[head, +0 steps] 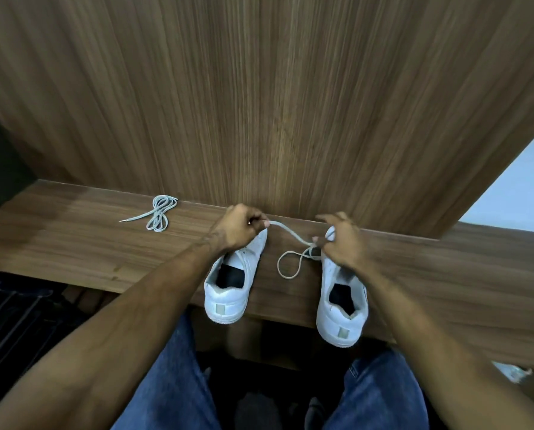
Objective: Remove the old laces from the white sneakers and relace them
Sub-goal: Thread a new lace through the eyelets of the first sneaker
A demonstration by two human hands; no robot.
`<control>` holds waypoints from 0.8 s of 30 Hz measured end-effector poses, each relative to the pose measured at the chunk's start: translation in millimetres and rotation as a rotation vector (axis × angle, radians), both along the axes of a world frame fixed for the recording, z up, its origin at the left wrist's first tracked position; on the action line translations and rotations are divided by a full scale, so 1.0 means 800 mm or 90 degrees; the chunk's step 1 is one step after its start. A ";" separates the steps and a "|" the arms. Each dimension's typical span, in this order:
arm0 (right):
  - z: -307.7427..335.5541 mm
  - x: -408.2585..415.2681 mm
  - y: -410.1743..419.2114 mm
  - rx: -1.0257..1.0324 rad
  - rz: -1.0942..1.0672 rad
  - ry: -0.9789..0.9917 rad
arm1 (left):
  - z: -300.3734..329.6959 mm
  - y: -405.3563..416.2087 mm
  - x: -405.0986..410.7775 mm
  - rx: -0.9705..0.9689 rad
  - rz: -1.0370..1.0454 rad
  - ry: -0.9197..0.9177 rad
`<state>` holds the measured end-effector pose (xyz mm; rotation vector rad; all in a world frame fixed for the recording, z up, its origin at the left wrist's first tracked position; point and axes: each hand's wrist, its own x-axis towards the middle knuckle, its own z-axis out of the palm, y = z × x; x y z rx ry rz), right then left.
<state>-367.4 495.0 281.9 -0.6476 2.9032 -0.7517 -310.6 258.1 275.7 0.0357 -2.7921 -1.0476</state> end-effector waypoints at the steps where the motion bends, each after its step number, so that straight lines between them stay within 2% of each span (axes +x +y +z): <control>1: 0.002 0.007 -0.015 -0.001 0.049 0.004 | 0.003 0.011 -0.001 -0.001 -0.022 0.006; 3: 0.008 0.023 -0.042 0.001 0.104 0.000 | 0.006 0.026 -0.003 -0.008 -0.060 0.015; 5: 0.010 0.029 -0.056 0.016 0.086 0.017 | 0.005 0.029 -0.005 -0.019 -0.074 0.010; 8: 0.000 0.015 -0.044 0.021 0.001 0.016 | 0.003 0.016 -0.001 -0.009 -0.050 -0.009; 12: -0.002 -0.011 0.002 -0.052 -0.147 -0.011 | -0.007 -0.021 0.009 0.023 0.023 -0.031; 15: -0.003 -0.019 0.028 -0.001 -0.238 -0.024 | -0.010 -0.034 0.014 0.040 0.068 -0.029; 17: -0.007 -0.016 0.027 0.087 -0.208 -0.032 | -0.010 -0.030 0.015 0.039 0.061 -0.020; 19: -0.011 -0.005 0.010 0.136 -0.091 0.020 | -0.013 -0.021 0.013 0.038 0.029 -0.019; 21: -0.016 0.008 -0.015 0.090 0.041 0.078 | -0.014 -0.006 0.010 0.033 -0.004 -0.019; 24: -0.020 0.027 -0.053 -0.021 0.131 0.055 | -0.017 0.011 0.008 0.033 -0.030 -0.027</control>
